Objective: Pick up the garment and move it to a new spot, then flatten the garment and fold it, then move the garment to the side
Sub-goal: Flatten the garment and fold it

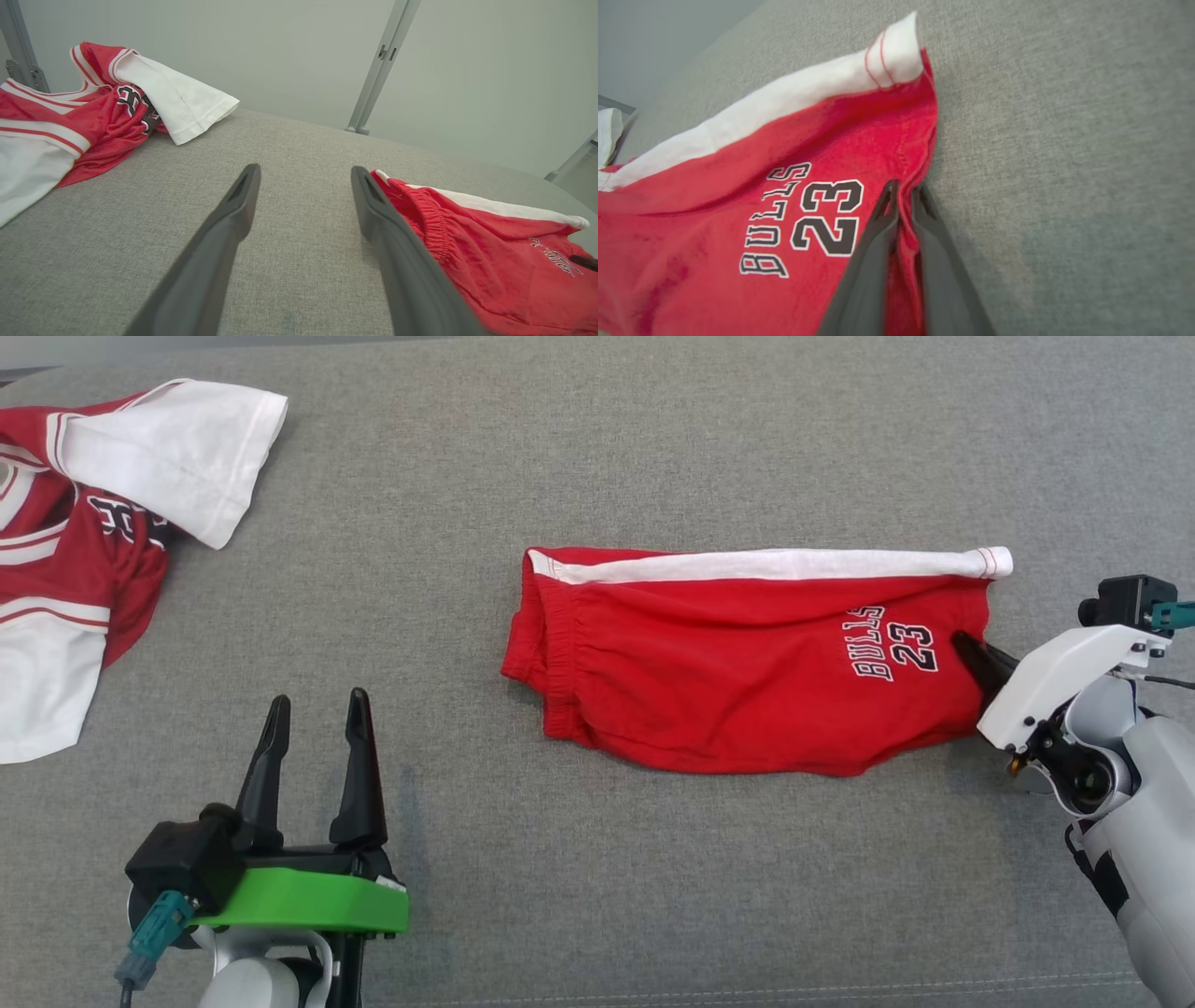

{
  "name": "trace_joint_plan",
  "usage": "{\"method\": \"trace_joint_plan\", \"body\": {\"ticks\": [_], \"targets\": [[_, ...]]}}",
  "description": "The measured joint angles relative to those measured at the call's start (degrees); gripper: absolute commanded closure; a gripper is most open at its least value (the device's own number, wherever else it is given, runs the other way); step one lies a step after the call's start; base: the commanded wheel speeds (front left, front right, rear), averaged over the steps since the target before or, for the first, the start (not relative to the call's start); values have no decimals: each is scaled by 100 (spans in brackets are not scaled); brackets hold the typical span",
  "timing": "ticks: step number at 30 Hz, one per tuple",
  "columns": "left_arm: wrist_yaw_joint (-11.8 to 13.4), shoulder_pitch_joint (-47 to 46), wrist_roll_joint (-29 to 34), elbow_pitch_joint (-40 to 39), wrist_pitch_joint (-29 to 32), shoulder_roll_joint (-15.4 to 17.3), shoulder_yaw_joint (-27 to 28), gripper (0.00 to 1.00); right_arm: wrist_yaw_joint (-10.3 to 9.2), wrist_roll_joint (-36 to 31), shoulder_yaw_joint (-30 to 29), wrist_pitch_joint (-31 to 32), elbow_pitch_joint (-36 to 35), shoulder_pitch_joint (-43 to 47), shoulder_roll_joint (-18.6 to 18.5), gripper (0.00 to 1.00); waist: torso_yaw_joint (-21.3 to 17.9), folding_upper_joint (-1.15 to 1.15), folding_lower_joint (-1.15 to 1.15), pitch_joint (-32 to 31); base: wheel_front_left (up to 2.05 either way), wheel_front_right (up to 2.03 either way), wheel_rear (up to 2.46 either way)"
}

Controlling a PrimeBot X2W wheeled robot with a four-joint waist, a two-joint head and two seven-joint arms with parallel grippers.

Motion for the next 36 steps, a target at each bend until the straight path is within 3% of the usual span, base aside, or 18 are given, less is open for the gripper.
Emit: {"method": "trace_joint_plan", "body": {"ticks": [11,26,36], "targets": [[1,4,0,63,0,-1,23,0,53,58,-8,-88,142,-115,-21,100,-38,0,0,-174,0,0,0],[1,14,0,65,0,-2,11,0,103,47,-46,-185,255,-329,-576,100,-191,0,0,-301,0,0,0],[2,16,-71,52,0,-3,38,0,104,27,539,-176,-149,-491,-319,100,-318,0,0,-369,0,0,0]]}}
